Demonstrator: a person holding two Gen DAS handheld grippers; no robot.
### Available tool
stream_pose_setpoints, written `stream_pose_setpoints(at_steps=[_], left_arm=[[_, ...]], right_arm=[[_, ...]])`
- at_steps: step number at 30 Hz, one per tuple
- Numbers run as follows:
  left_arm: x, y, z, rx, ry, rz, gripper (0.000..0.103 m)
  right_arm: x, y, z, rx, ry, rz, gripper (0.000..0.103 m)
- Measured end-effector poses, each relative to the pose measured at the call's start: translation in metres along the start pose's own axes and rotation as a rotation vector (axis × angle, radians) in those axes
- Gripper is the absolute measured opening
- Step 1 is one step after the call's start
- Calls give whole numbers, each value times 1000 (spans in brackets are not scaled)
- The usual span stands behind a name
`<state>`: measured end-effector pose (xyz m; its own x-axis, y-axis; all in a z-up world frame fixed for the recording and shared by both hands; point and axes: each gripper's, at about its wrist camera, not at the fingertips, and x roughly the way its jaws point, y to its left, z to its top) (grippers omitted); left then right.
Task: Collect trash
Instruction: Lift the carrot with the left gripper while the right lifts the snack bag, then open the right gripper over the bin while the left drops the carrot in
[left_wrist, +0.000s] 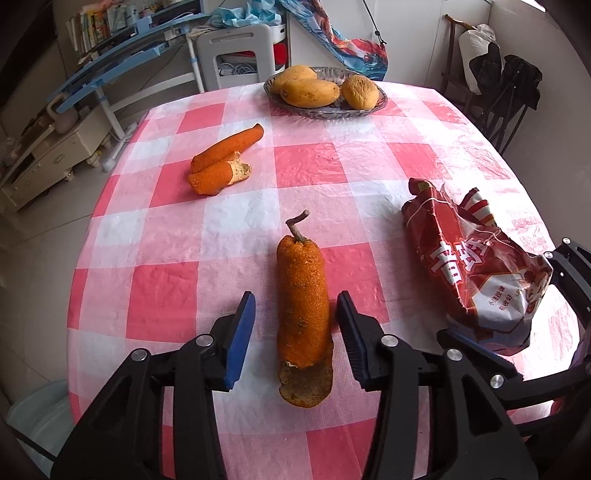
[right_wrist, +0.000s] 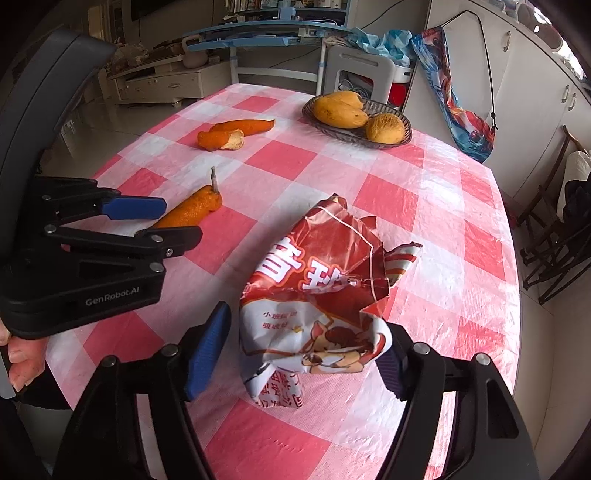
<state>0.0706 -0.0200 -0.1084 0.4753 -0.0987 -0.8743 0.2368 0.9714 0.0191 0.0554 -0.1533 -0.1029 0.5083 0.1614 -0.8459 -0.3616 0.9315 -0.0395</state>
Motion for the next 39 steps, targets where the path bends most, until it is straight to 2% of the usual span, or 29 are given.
stream_pose_setpoints(at_steps=[2,3,4,6,11,39], left_arm=[[-2,-3,0,19,-6,-11,26],[-3,-5,0,28,-7,-18,23],[-5,-6,0,28,-16,-27,22],[-12,-6,1,26,-49,-29,21],[-27,-8,4,35,-120,-16,21],[-39,-13,4,54,-189,10,21]], right_arm=[[2,1,-1,-3,10,13,55],[1,2,-1,0,10,22,46],[-1,2,-1,3,3,29,41],[-6,1,0,12,-18,39,38],[-11,-6,3,49,-43,50,37],[-17,-1,6,28,-71,48,37]])
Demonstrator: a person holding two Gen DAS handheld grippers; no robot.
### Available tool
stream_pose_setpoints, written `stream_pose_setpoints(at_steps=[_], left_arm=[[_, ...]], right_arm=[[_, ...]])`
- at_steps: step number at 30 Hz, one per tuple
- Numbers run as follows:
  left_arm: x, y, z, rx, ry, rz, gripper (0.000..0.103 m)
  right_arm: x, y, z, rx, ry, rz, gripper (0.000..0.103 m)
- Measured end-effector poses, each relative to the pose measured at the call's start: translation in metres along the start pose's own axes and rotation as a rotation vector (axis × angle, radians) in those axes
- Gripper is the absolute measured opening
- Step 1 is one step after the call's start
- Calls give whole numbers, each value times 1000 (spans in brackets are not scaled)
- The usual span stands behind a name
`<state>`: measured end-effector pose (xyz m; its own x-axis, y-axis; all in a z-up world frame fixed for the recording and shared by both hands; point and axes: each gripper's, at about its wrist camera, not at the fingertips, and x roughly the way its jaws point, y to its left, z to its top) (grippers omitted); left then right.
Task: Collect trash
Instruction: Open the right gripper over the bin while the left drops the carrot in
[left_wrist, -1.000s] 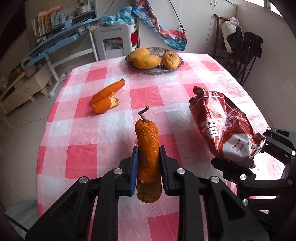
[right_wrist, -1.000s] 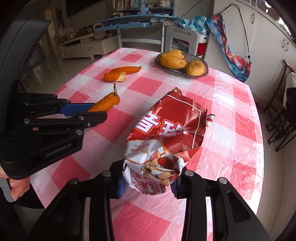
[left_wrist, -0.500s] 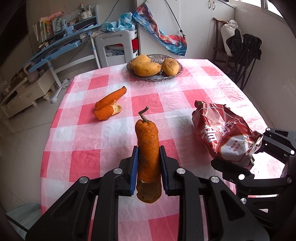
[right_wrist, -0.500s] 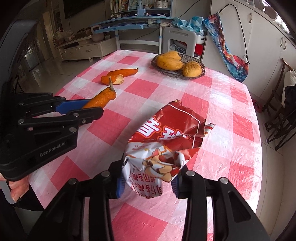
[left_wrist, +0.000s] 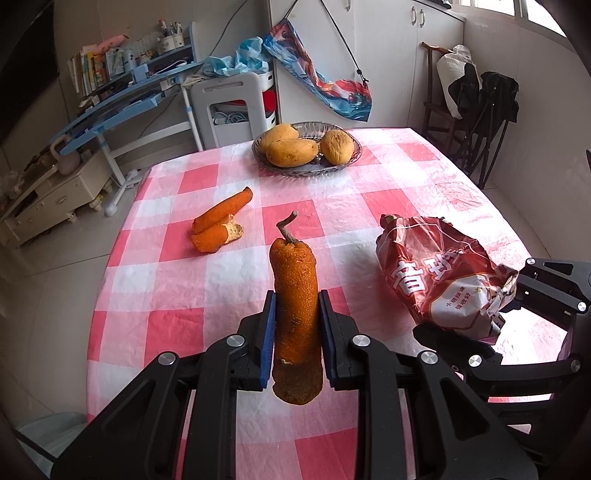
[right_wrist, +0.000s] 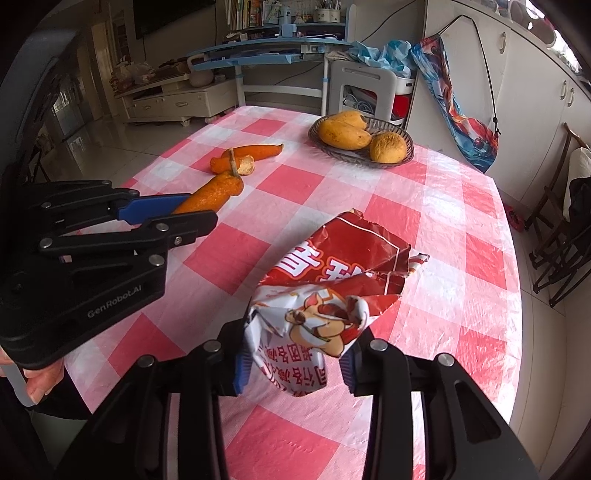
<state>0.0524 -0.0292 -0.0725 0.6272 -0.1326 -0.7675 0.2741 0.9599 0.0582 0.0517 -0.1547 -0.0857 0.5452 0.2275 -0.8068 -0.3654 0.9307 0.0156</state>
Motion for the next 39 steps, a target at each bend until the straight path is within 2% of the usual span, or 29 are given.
stream_pose_setpoints(at_steps=[5,6,13,17,22,29,35,39], left_arm=[[-10,1,4,-13,-29,-9,21],[-13,1,5,-16,-35,-11,21],[-50,13,7,-48,-104,-30,21],[-75,24,1,-64,-139,-25,21],[-94,41,-17,-156,-132,-65,21],[-114,31,-52,-158,-118,-96,21],[-122,22,-78,-160,-85,-118,21],[-122,16,-96,-164,-53,-128,21]], right_arm=[[-5,3,3,-7,-19,-3,33],[-7,3,4,-6,-23,-3,25],[-45,16,2,22,-94,7,25],[-76,29,-23,85,-160,40,24],[-108,64,-65,53,-195,56,24],[-128,102,-118,21,-99,118,24],[-109,124,-158,0,73,176,24],[-98,133,-166,-10,137,215,24]])
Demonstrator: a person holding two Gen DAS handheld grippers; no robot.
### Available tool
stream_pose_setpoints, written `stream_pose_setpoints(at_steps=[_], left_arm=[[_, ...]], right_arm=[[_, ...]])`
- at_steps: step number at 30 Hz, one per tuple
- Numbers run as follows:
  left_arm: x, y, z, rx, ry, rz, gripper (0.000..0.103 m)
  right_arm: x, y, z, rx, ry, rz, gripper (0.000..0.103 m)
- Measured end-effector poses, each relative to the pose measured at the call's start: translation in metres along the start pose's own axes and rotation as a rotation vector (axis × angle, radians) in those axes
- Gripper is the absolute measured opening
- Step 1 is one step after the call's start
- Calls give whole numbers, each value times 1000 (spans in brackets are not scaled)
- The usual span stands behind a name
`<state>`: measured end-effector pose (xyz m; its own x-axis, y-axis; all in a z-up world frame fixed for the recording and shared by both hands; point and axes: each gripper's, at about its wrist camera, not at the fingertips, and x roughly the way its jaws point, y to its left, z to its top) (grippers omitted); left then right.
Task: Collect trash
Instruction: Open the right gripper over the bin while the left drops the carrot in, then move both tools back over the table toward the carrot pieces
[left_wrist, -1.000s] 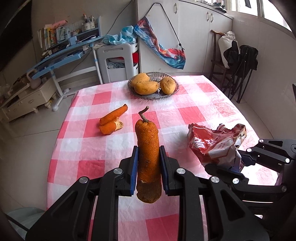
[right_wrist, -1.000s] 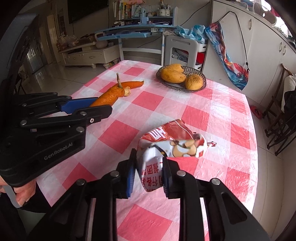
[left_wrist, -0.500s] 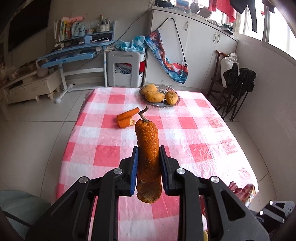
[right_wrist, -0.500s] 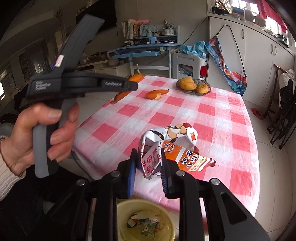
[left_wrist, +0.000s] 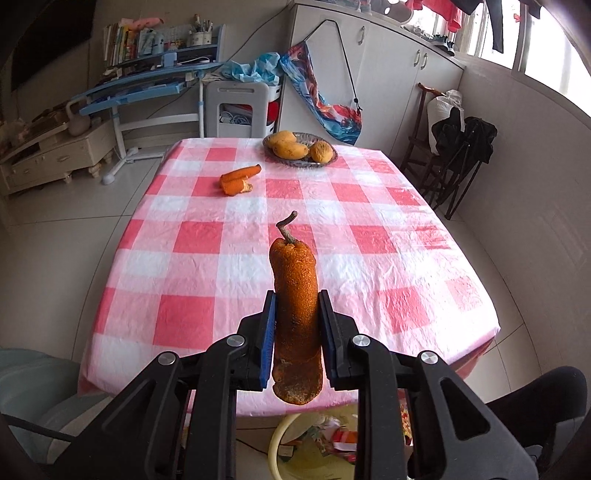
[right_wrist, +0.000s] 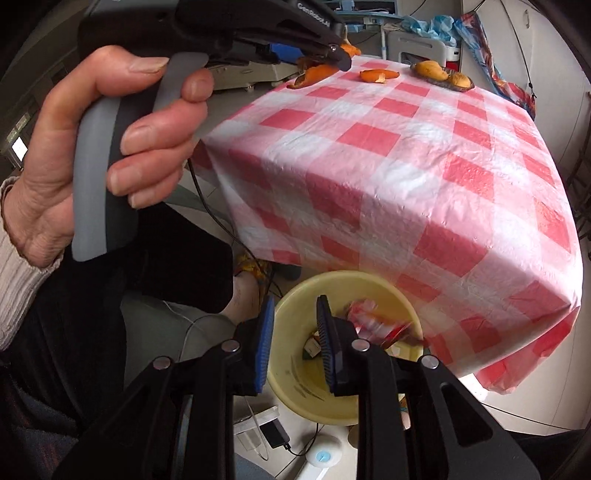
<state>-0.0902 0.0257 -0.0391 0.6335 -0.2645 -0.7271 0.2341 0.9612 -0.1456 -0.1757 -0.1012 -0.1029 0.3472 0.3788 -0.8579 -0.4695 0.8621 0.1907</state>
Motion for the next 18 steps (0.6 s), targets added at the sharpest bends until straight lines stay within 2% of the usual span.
stream_pose_setpoints(at_steps=[2,3,4,5,6,7,11,14,16,18], left_arm=[[1,-2,-9,3,25,-6,21],[2,-3,-14,4,40,-11,21],[3,-4,-19,3,55,-17,21],[4,-6,-24,2,70,-22,21],[6,-7,-30,3,89,-27,21],[7,-9,-36,7,109,-34,21],[16,-20,-65,23,213,-81,21],[27,-35,-93,67,337,-126,22],[31,-44,-104,108,372,-117,22],[31,-48,-107,126,374,-128,28]], right_arm=[[20,-4,-6,16,91,12,25],[28,-5,-9,11,118,-38,31],[32,-5,-11,13,130,-69,42],[30,-7,-10,23,115,-74,48],[24,-10,-8,39,82,-84,61],[16,-15,-7,65,42,-100,70],[-18,-57,-8,282,-126,-99,71],[-45,-90,-17,461,-272,-58,76],[-55,-107,-25,557,-329,-39,78],[-58,-117,-32,625,-354,-16,78]])
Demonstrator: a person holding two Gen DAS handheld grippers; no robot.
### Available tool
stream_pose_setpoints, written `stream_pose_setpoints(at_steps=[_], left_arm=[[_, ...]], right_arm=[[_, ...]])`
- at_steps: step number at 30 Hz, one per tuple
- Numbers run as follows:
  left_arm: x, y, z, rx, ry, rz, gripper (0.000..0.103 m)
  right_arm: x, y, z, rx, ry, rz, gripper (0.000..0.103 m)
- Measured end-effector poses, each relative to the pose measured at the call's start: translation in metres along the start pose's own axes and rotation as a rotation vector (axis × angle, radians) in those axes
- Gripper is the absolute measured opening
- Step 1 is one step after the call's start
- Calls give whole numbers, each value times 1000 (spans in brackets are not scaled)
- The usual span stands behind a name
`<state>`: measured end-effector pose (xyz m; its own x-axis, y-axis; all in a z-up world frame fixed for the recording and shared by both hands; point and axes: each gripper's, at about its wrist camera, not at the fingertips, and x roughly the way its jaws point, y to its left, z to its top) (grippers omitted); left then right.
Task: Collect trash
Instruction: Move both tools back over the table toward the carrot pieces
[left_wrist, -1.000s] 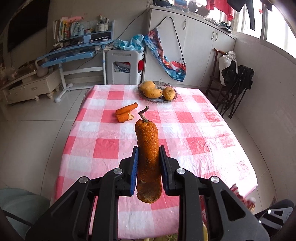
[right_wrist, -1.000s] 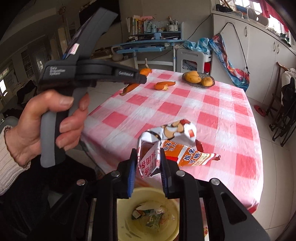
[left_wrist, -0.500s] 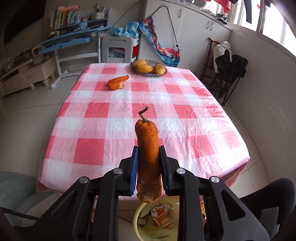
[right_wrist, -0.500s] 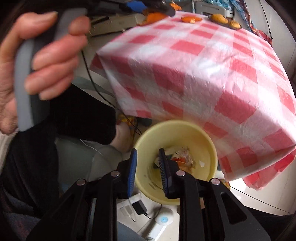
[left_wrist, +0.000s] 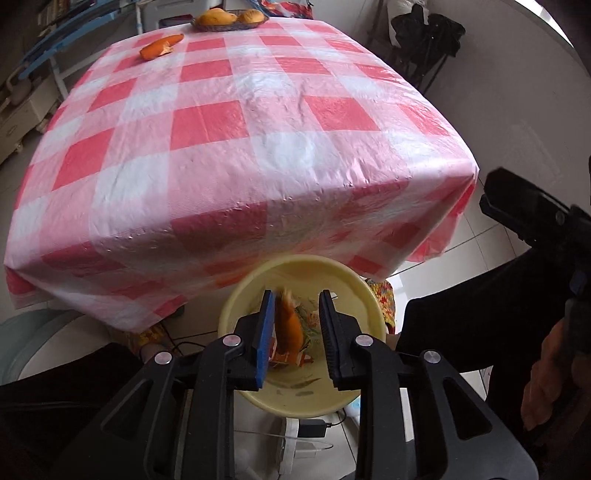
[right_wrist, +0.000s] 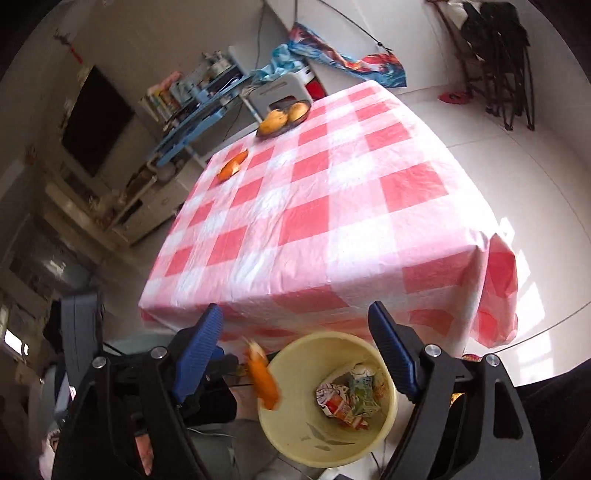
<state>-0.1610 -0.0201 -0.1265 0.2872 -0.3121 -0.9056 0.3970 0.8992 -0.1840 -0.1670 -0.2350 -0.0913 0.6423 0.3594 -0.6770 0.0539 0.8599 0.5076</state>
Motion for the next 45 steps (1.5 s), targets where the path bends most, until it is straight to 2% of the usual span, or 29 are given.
stream_pose_setpoints(at_steps=[3,8,14,18,22,27,29,31,33,35,37,42,45], left_arm=[[-13,3,1,-29,-86,7,49],[-29,20,9,-112,-200,92,55],[-47,42,17,-218,-298,183,56],[-78,50,27,-242,-407,198,67],[-114,70,59,-292,-493,209,75],[-142,125,120,-407,-573,252,77],[-144,152,132,-487,-594,267,77],[-140,178,129,-575,-601,289,77],[-130,203,121,-673,-571,333,77],[-123,225,115,-774,-534,307,77],[-123,237,110,-839,-549,271,77],[-126,233,106,-853,-568,218,77],[-123,227,110,-833,-557,193,77]], right_arm=[[-1,-3,4,35,-3,-5,78],[6,13,0,-30,24,-8,83],[17,34,-9,-125,64,-16,85],[17,53,-13,-205,42,-21,86],[21,74,-12,-286,30,2,89],[43,97,15,-319,62,60,89],[57,106,32,-334,62,65,89],[75,115,53,-345,59,69,89],[98,124,76,-350,62,71,89],[127,136,100,-370,65,59,89],[160,150,125,-390,66,50,89],[243,204,176,-545,49,-28,89],[299,229,194,-628,109,-68,89]])
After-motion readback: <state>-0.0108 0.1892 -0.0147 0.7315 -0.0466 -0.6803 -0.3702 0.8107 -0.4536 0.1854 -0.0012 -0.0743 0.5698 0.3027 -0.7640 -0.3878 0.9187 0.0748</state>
